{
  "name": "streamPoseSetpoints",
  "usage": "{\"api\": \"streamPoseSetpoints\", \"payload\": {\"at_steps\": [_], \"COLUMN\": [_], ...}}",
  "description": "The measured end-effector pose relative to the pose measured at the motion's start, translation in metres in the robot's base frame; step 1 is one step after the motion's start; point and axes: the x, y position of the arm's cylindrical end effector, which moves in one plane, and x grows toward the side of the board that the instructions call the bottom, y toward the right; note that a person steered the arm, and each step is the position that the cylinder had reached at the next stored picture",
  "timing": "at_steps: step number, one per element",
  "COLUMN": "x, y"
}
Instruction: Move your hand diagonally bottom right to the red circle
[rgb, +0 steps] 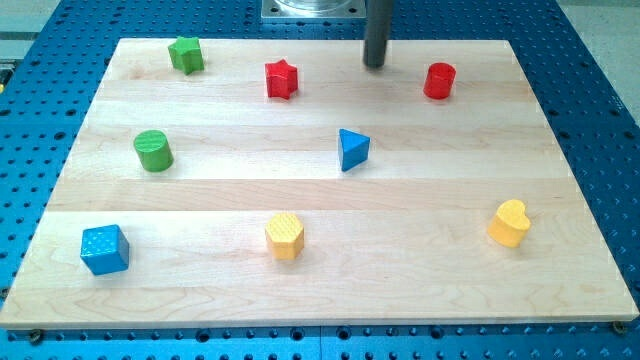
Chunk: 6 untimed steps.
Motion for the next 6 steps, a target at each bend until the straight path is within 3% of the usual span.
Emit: {"api": "streamPoseSetpoints", "payload": {"at_steps": [1,2,3,5,6], "x": [-0.037,-0.021,-0.006,-0.006,0.051], "y": [0.035,0.116,0.150,0.151,0.189]}}
